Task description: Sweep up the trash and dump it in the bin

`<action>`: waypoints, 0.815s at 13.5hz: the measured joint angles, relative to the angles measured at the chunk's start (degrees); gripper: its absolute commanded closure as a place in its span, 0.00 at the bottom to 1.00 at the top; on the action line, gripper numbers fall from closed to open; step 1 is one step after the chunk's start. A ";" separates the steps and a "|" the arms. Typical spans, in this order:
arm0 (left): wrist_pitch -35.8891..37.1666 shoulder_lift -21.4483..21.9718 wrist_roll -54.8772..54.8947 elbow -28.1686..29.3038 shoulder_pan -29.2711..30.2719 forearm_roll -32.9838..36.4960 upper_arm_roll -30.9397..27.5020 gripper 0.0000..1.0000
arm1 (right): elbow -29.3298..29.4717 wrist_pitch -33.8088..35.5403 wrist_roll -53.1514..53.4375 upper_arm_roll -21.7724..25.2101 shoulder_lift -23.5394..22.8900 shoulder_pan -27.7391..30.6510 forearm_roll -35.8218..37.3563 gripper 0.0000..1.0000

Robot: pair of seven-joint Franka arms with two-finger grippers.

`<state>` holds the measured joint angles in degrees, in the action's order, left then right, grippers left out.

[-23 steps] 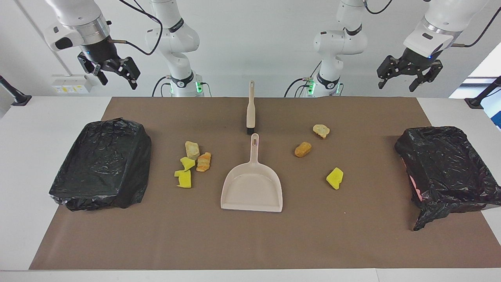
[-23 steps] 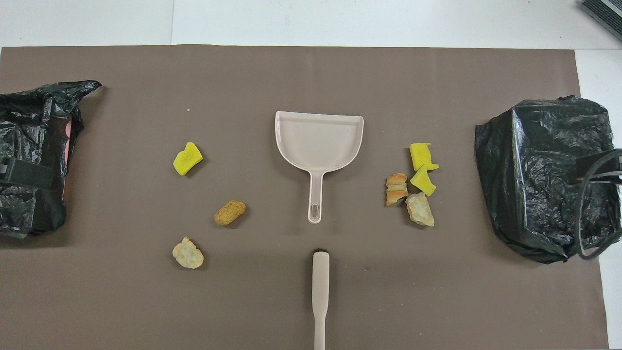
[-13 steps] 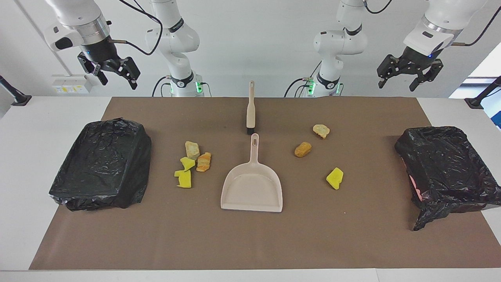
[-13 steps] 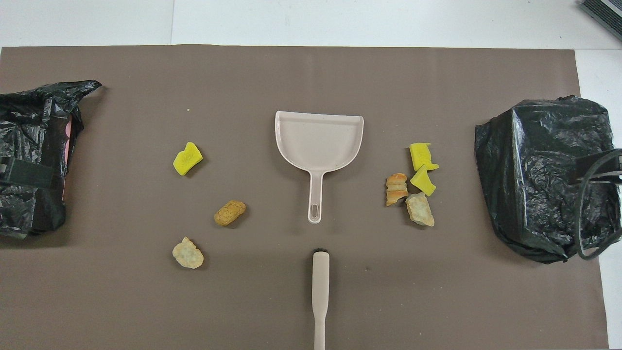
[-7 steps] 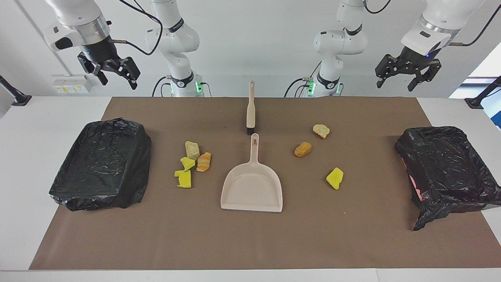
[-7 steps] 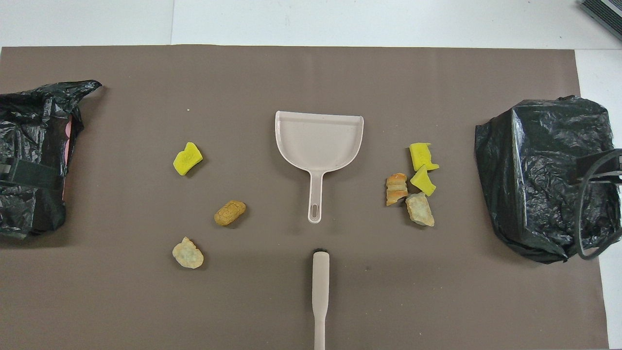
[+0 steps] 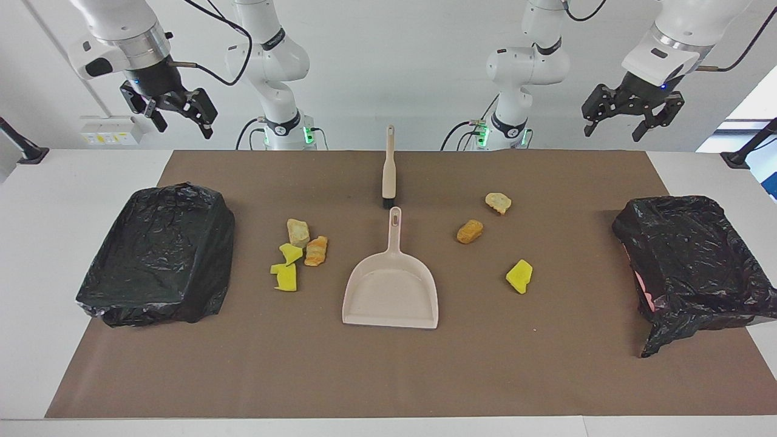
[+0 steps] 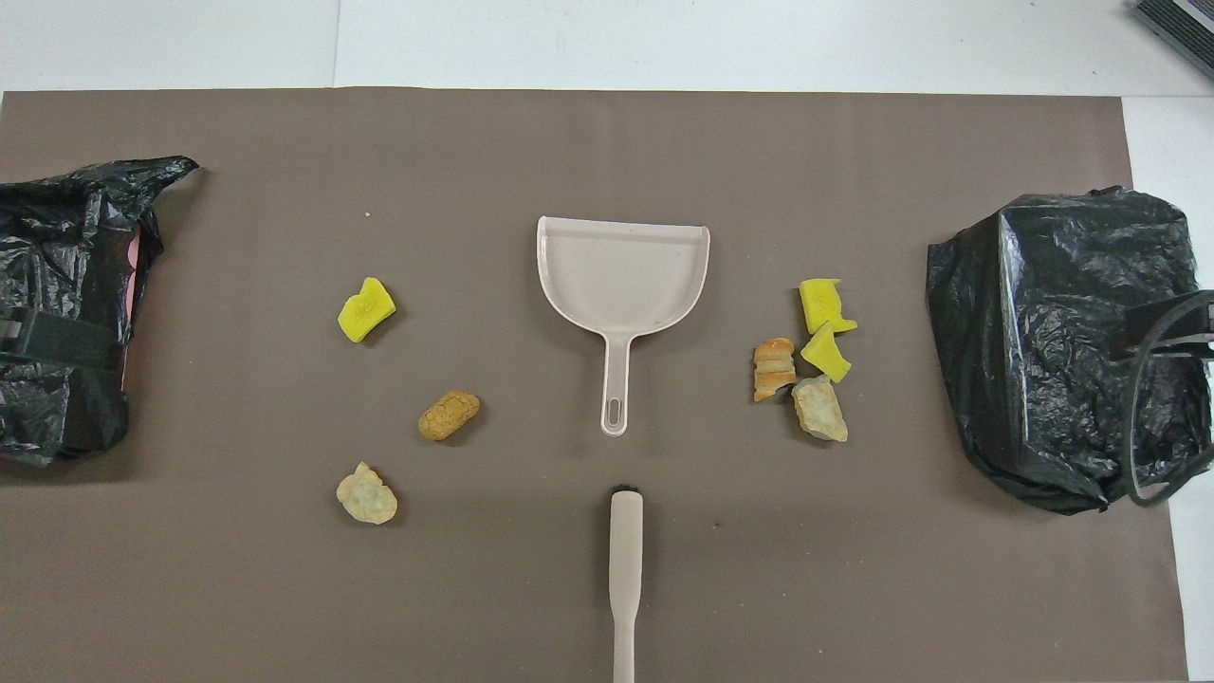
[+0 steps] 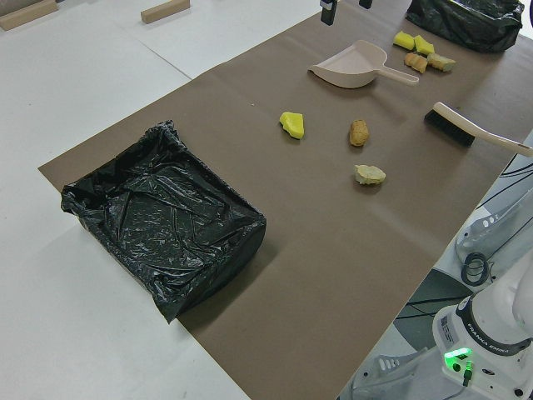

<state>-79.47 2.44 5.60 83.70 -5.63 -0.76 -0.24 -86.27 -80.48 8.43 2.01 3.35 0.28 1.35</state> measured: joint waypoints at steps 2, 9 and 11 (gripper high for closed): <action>0.00 0.03 0.00 0.01 -0.01 -0.01 0.06 0.00 | 0.00 0.00 0.00 0.00 0.00 0.01 0.00 0.00; -0.29 1.35 -0.86 2.18 -0.04 -0.10 3.14 0.00 | -0.01 -0.29 0.00 0.22 0.04 0.11 0.00 0.00; -2.14 3.37 -3.92 5.61 -0.06 -0.15 5.41 0.00 | -0.58 -0.66 0.00 0.00 0.43 0.03 0.00 0.00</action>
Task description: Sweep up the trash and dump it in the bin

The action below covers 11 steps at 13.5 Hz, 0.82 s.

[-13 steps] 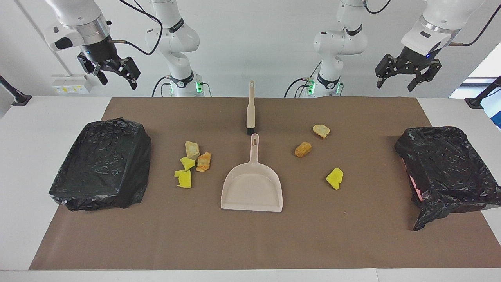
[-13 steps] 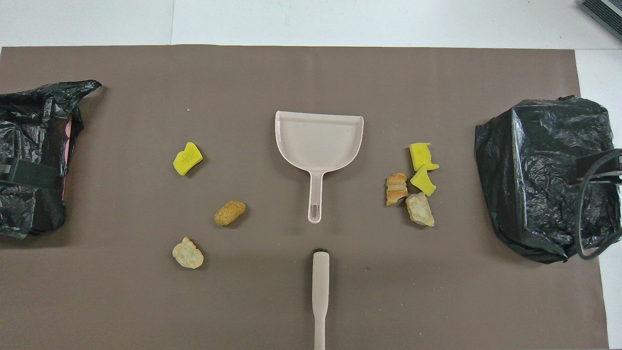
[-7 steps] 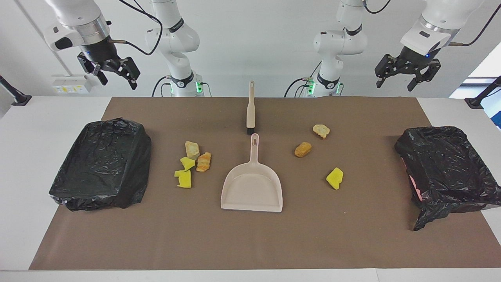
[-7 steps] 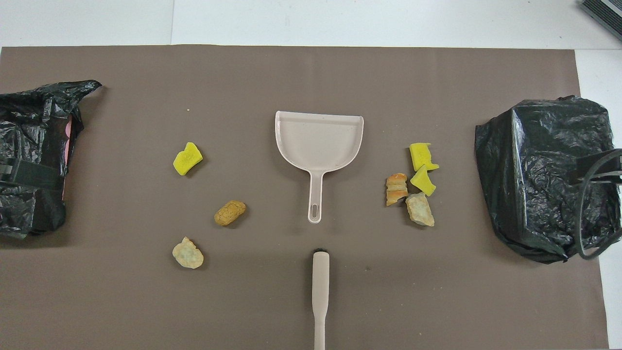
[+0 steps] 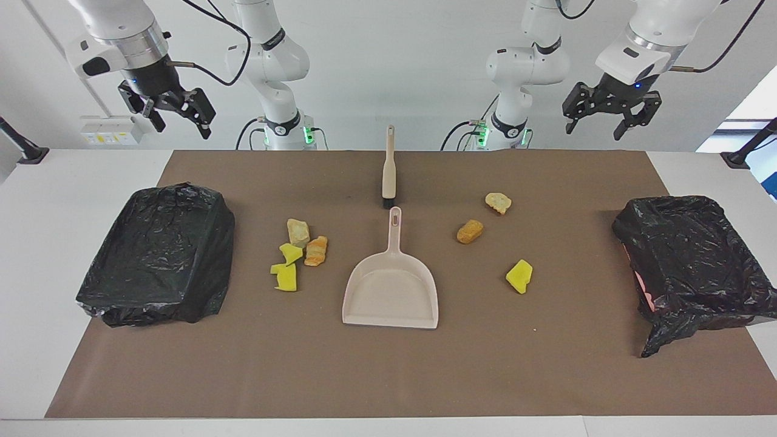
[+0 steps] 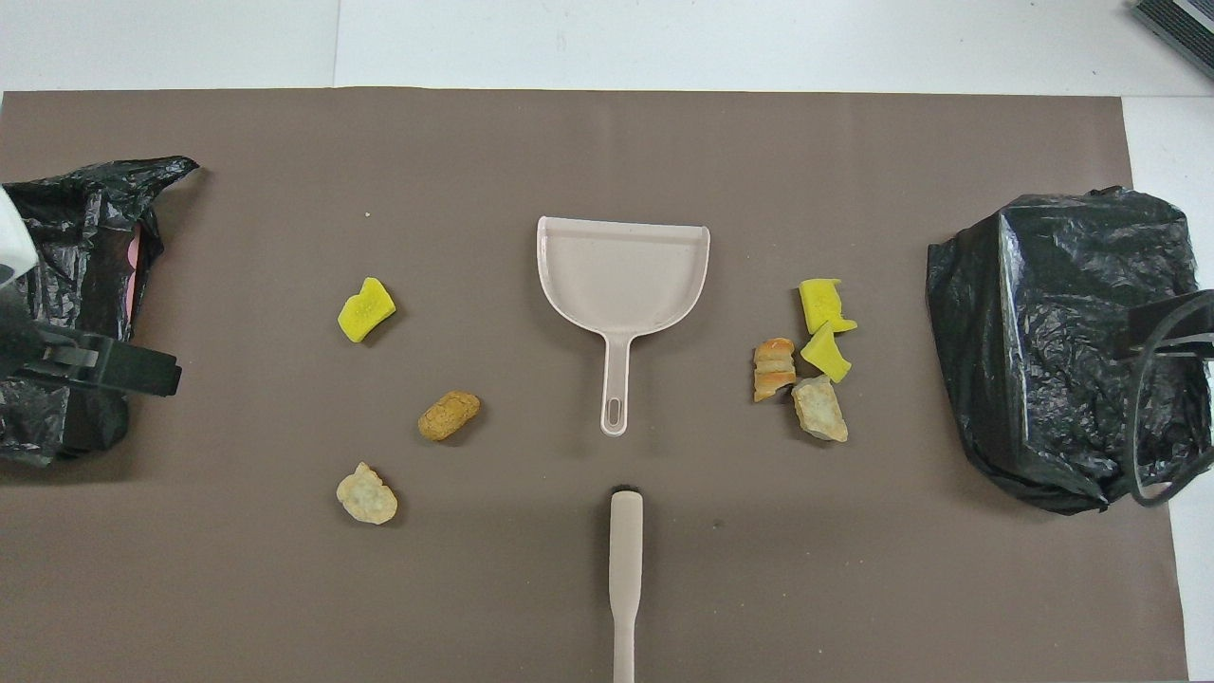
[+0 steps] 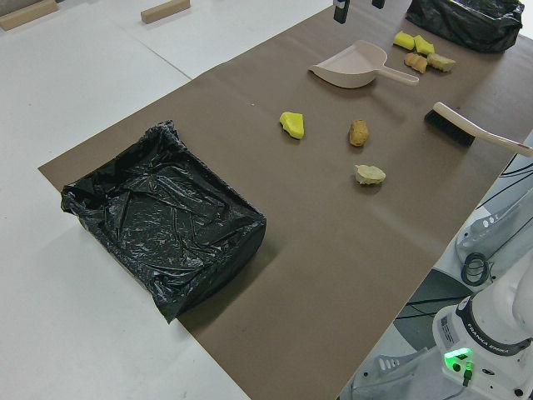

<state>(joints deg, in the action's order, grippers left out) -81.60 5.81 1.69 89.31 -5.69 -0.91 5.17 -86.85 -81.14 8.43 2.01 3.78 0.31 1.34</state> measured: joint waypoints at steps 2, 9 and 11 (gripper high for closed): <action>-1.72 2.32 -3.05 3.96 -0.04 -0.07 3.29 0.00 | -1.45 -2.43 0.00 -0.23 0.39 -0.21 0.00 0.00; -9.96 7.39 -11.34 17.08 -0.10 -3.55 14.34 0.00 | -6.74 -8.47 0.00 -0.27 -0.25 -0.24 0.00 0.00; -13.62 8.54 -14.87 21.47 -0.13 -4.68 18.26 0.00 | -7.14 -9.95 0.00 -0.27 -1.26 -0.30 -0.01 0.00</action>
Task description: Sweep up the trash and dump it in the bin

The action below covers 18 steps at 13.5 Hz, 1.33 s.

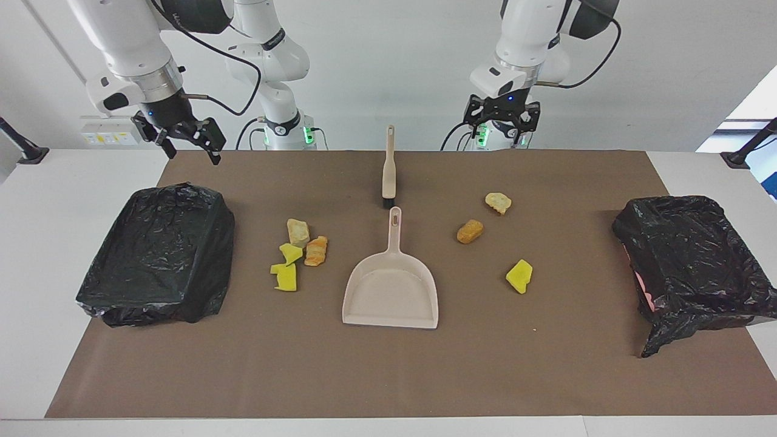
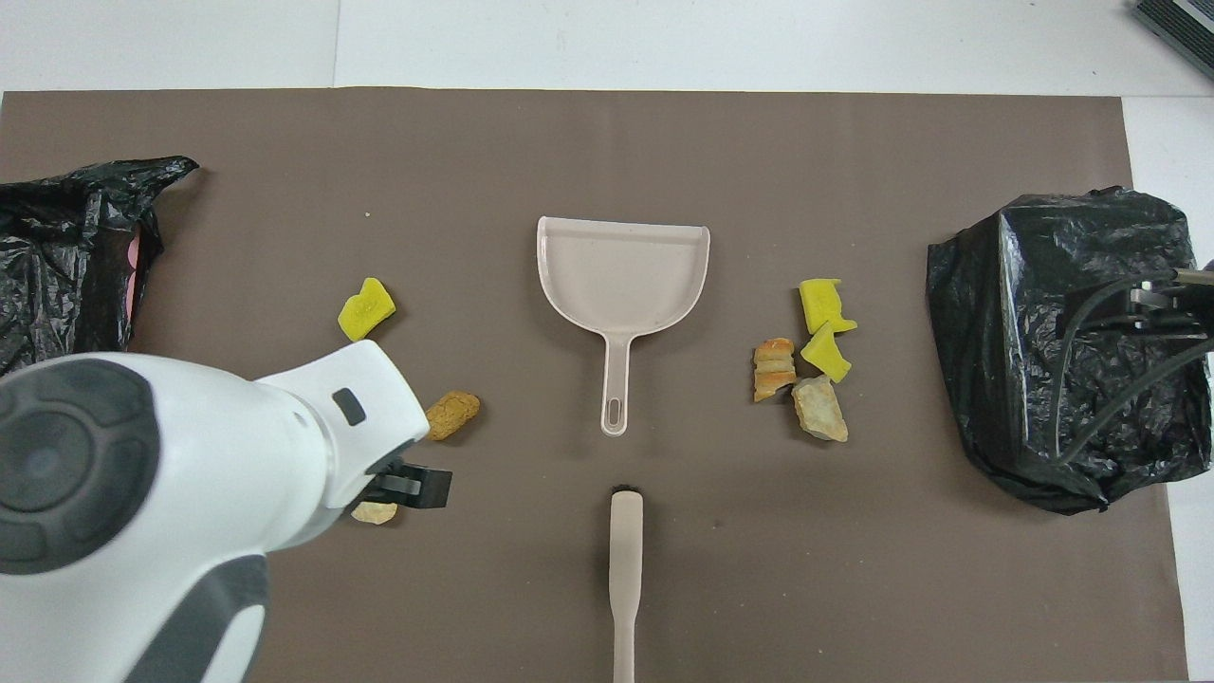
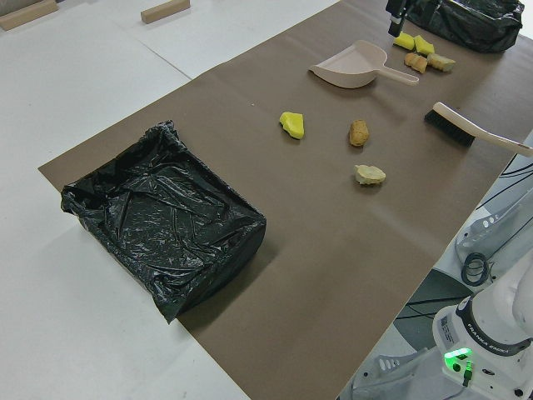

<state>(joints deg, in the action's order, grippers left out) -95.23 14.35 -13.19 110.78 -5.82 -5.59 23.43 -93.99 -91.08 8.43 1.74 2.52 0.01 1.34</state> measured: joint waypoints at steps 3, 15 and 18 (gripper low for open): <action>-3.36 1.03 -3.50 4.19 -0.02 -2.90 4.80 0.00 | -0.42 -2.11 0.00 -0.10 -1.45 -1.60 -0.04 0.00; -21.15 4.47 -17.99 21.37 -0.12 -11.65 26.66 0.00 | -0.91 -16.70 13.04 -0.69 -15.34 -14.32 -5.89 0.00; -26.13 3.99 -22.15 24.56 -0.13 -12.58 32.09 0.00 | -0.82 -20.39 18.55 -0.69 -18.24 -18.54 -9.90 0.00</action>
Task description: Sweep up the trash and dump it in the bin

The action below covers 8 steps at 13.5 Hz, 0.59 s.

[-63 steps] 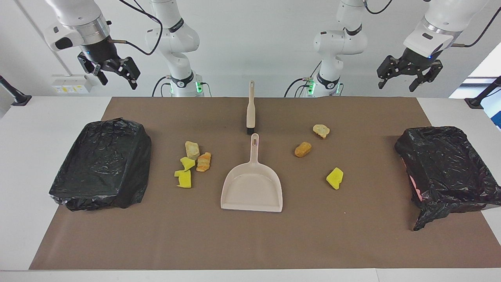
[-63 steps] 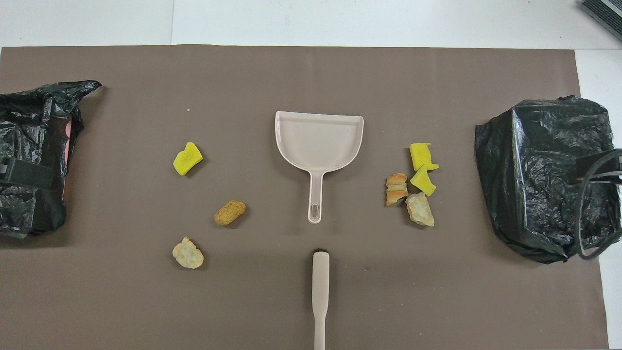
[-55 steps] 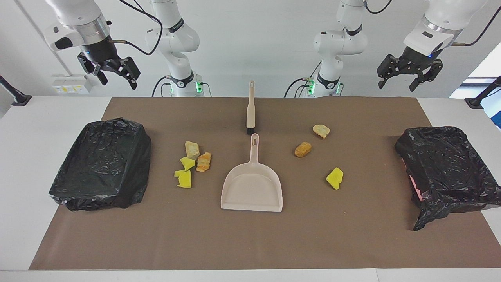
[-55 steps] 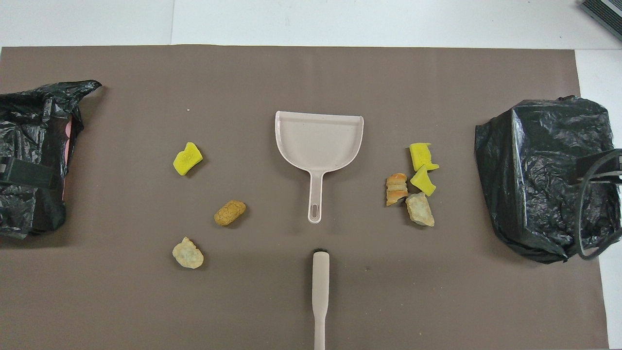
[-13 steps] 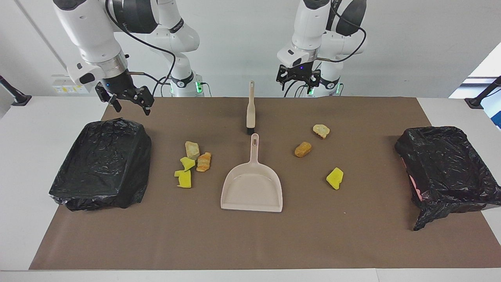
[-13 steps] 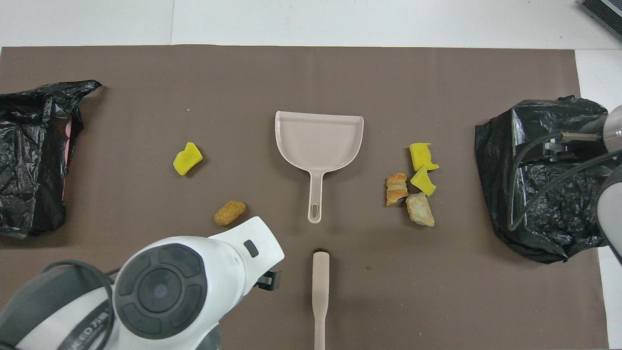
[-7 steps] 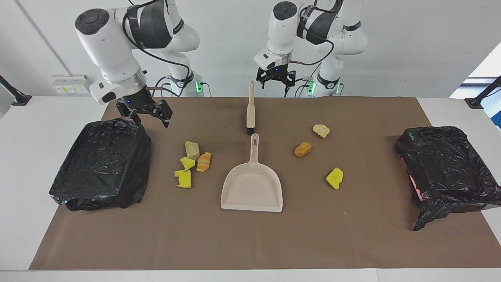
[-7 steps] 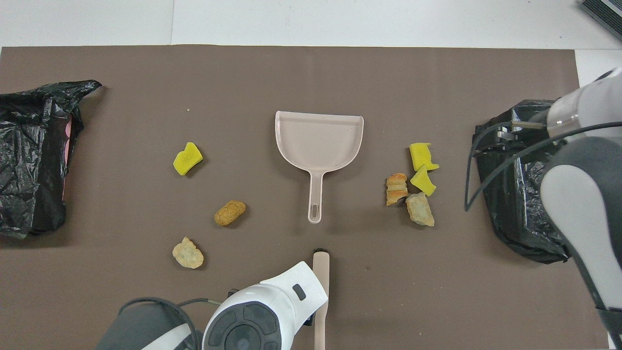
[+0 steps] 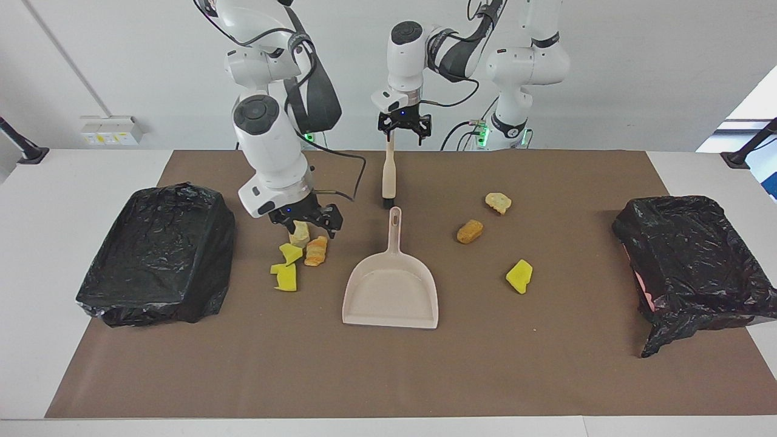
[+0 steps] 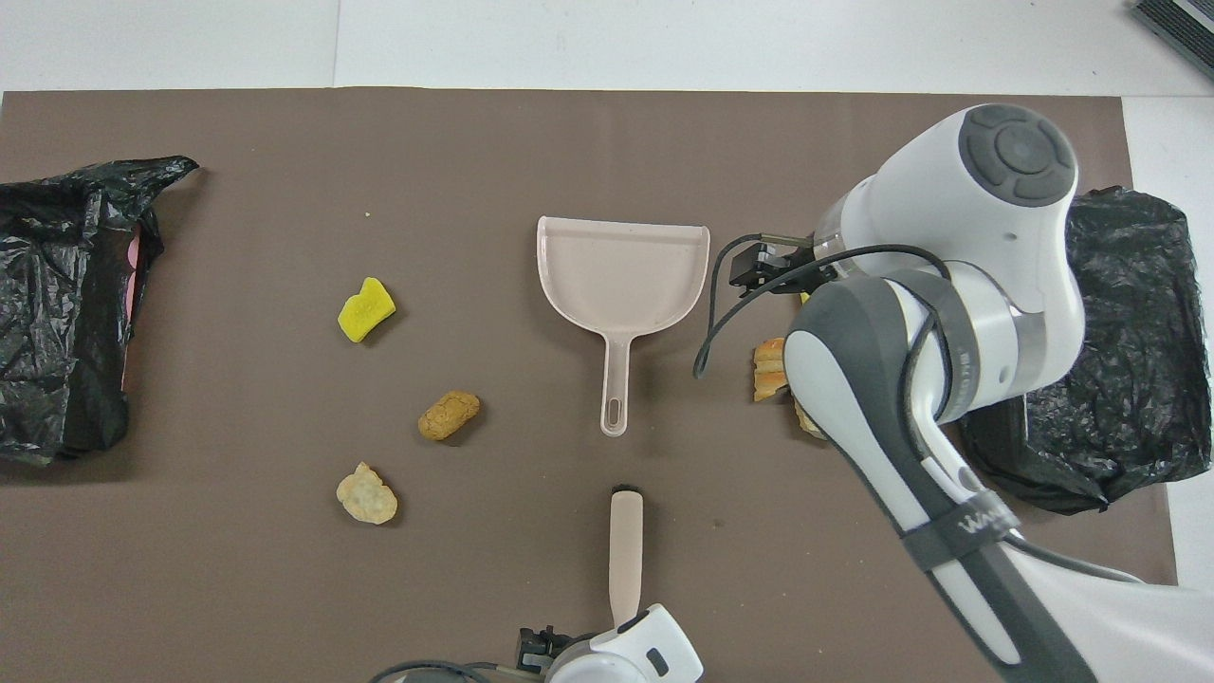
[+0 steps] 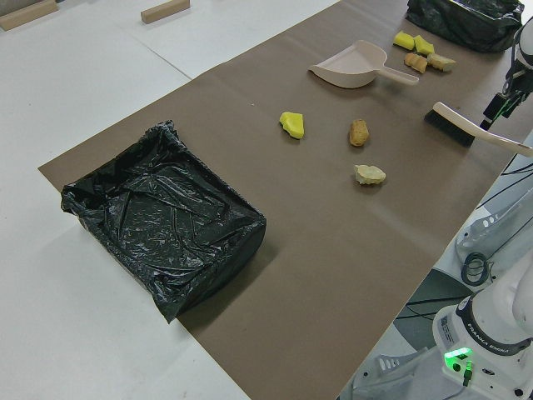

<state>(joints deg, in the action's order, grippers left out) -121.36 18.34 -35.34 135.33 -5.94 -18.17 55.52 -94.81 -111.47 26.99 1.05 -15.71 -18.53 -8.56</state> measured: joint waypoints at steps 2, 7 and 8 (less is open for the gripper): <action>-3.03 -0.56 -2.88 1.52 0.00 -0.43 2.14 0.00 | 0.06 -0.90 2.03 -0.03 -1.28 -3.16 -0.85 0.00; -5.73 -3.61 -4.89 2.22 0.00 -1.49 3.97 0.00 | -0.01 -1.11 2.52 -0.04 -4.36 -8.99 -1.52 0.00; -6.78 -4.42 -5.84 2.24 0.01 -1.50 4.50 0.05 | -0.02 -1.82 2.92 -0.04 -5.37 -10.26 -1.55 0.00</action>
<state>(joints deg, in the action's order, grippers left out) -128.14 13.92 -41.18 137.57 -5.94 -19.67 60.01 -94.83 -113.29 29.91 1.01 -21.08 -28.79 -10.11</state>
